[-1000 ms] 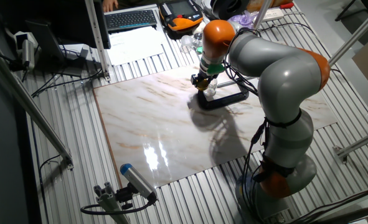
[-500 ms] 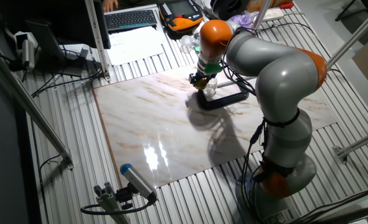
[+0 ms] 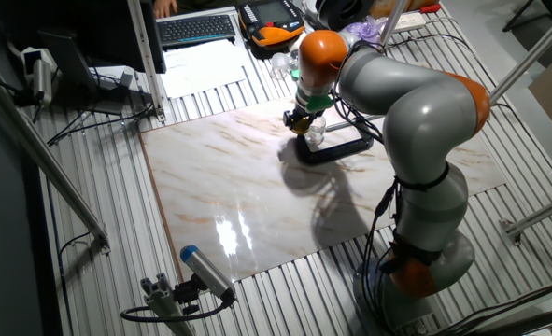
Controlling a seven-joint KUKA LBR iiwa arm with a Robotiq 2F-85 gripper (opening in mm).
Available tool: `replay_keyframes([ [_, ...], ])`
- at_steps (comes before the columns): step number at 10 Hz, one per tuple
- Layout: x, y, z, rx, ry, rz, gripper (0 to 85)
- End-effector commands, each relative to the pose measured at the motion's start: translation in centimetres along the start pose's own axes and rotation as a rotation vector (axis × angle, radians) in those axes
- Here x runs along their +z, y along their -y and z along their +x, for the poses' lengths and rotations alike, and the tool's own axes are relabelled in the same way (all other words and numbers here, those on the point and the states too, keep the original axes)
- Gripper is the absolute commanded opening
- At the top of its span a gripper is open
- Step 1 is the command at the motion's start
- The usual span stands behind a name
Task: Screw the lid onto the jar
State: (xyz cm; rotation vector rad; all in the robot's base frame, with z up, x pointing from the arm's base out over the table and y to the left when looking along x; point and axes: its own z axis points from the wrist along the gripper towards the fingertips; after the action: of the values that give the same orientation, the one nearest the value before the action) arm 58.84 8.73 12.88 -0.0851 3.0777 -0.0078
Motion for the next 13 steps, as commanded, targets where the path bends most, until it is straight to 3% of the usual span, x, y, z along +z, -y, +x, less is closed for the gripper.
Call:
replay_keyframes([
  [1, 0.04, 0.11, -0.07, -0.011, 0.001, -0.006, 0.0],
  [6, 0.01, -0.15, -0.01, -0.016, -0.023, 0.005, 0.0],
  [9, 0.03, -0.10, -0.09, -0.007, -0.022, 0.014, 0.0],
  [12, 0.03, -0.10, -0.09, 0.006, -0.007, -0.002, 0.0],
  [13, 0.03, -0.10, -0.09, 0.026, -0.006, -0.021, 0.0],
])
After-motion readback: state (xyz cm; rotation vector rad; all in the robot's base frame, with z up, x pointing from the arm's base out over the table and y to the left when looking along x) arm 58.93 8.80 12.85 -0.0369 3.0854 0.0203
